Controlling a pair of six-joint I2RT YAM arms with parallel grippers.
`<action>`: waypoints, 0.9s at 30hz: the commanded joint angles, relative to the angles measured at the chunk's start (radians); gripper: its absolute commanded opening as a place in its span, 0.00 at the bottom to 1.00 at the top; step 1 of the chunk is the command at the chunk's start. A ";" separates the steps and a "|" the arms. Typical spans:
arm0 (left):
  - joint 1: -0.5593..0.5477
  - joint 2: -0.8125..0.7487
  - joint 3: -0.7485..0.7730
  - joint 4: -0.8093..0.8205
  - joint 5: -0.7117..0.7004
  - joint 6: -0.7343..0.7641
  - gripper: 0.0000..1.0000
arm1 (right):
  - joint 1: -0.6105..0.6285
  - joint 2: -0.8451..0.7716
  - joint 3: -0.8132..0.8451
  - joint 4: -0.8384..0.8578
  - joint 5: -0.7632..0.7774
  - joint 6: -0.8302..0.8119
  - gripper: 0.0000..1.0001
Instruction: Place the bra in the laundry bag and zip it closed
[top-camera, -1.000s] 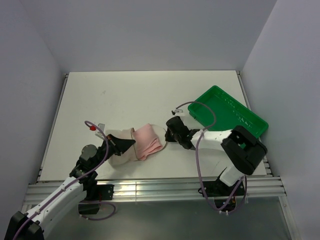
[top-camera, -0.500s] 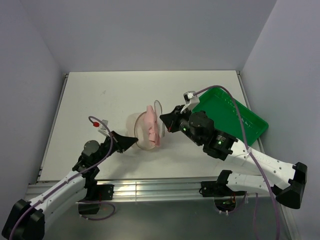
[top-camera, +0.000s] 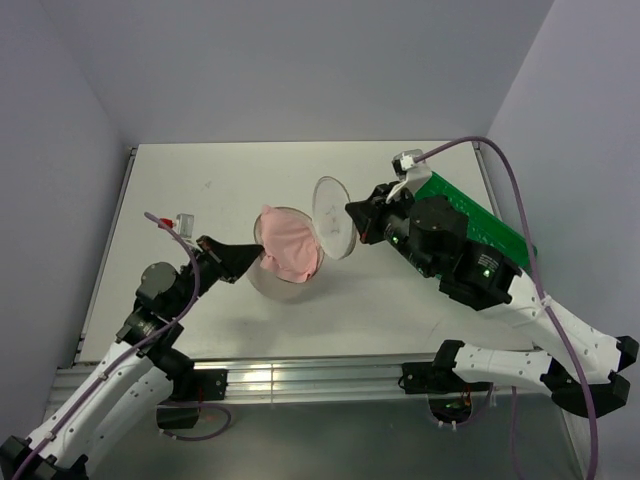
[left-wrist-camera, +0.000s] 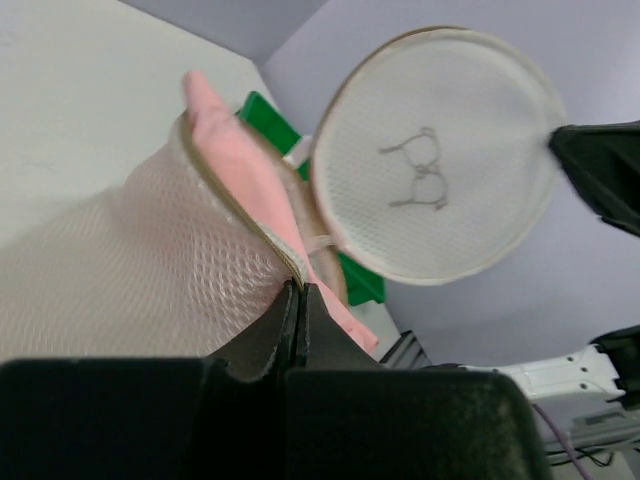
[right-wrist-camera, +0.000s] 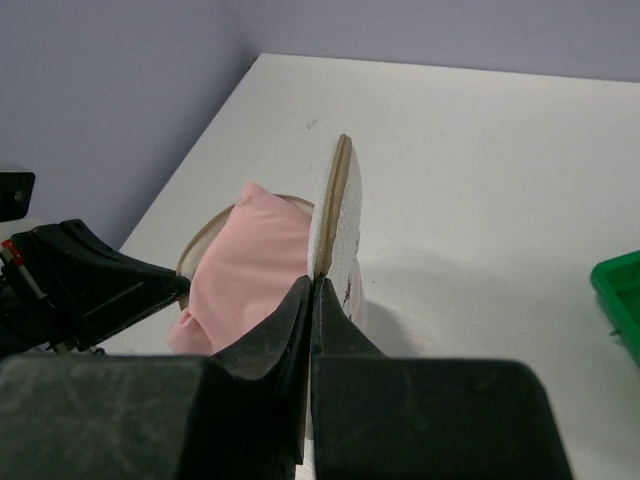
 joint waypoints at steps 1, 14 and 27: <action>0.004 0.028 0.095 -0.186 -0.063 0.128 0.00 | -0.009 -0.024 0.109 -0.075 0.055 -0.067 0.00; -0.036 0.166 0.129 -0.294 -0.074 0.185 0.00 | -0.024 0.078 -0.024 -0.054 -0.054 0.002 0.00; -0.226 0.236 0.408 -0.504 -0.276 0.235 0.00 | -0.030 0.063 0.146 -0.031 -0.075 -0.058 0.00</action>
